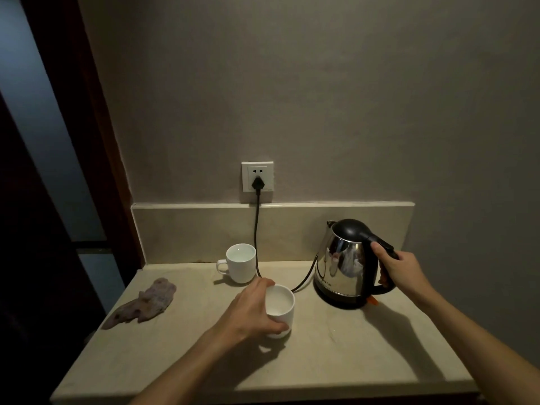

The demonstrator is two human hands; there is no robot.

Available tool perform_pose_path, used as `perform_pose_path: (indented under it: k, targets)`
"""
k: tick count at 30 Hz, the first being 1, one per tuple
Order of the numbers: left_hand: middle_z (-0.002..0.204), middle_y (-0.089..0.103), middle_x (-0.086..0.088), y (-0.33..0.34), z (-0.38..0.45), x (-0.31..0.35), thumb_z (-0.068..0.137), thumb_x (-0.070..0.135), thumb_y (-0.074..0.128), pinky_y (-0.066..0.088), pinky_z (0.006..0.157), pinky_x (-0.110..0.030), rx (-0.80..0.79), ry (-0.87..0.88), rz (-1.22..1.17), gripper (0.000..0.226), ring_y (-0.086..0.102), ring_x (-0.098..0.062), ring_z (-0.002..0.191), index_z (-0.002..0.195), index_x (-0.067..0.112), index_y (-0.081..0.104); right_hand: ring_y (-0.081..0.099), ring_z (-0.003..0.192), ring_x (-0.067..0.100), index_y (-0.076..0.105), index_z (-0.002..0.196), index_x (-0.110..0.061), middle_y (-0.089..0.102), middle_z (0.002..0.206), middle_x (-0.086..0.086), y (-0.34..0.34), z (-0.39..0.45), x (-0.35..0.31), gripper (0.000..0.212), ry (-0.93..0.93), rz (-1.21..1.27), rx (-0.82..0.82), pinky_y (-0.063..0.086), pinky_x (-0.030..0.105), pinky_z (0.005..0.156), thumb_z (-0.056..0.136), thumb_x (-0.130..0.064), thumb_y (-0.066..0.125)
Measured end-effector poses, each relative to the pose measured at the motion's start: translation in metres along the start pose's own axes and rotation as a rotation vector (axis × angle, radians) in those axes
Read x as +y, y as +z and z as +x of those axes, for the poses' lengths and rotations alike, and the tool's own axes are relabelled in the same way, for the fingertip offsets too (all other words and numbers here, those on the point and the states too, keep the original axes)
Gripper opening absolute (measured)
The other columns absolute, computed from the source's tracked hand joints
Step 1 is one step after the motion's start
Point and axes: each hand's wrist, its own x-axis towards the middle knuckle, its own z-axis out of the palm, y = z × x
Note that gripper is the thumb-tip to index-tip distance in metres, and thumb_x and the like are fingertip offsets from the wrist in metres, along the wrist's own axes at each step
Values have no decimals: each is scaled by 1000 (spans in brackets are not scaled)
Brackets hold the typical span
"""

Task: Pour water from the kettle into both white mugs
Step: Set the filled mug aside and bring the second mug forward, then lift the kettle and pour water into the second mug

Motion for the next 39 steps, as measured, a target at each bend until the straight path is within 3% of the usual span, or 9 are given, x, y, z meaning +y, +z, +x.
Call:
perform_pose_path:
  k: [6, 11, 21, 30, 33, 39]
  targets:
    - [122, 54, 22, -2, -5, -6, 59, 64, 83, 51, 92, -30, 3, 62, -37, 85, 56, -3, 109, 131, 34, 49, 55, 56, 25, 65, 71, -6, 56, 59, 10, 0, -2, -2, 46, -4, 3, -6, 49, 39, 62, 97, -44, 58]
    - [122, 52, 20, -5, -6, -4, 64, 62, 83, 50, 92, -29, -21, 105, -12, 84, 55, -5, 108, 132, 30, 48, 56, 56, 26, 66, 70, -4, 58, 60, 13, -2, -1, -1, 49, 10, 15, -11, 49, 38, 61, 96, -45, 60]
    - [130, 53, 21, 3, -11, -8, 61, 61, 87, 47, 99, -22, 12, 37, -138, 93, 53, -3, 116, 140, 34, 46, 48, 56, 22, 58, 67, -7, 53, 58, 5, 7, 5, -8, 39, 92, 170, 62, 42, 33, 60, 90, -36, 71]
    - [133, 55, 18, 7, -10, -11, 59, 58, 89, 46, 99, -23, 49, 2, -157, 96, 54, -4, 117, 141, 32, 47, 60, 64, 20, 64, 75, -6, 66, 70, 5, 9, -1, -43, 30, -56, 179, 130, 46, 31, 60, 93, -30, 68]
    - [131, 56, 18, 8, -10, -13, 57, 59, 89, 45, 97, -23, 54, 2, -150, 96, 54, -4, 116, 139, 31, 47, 48, 51, 16, 62, 70, -7, 55, 52, -6, 2, 2, -55, 34, -93, 180, 59, 40, 29, 53, 92, -32, 69]
    - [128, 57, 20, 9, -9, -16, 55, 63, 90, 51, 98, -29, 28, -15, -172, 95, 57, -4, 113, 135, 36, 46, 36, 47, 13, 61, 69, -7, 43, 54, -1, -7, -3, -75, 49, -140, 138, -145, 32, 26, 48, 76, -53, 75]
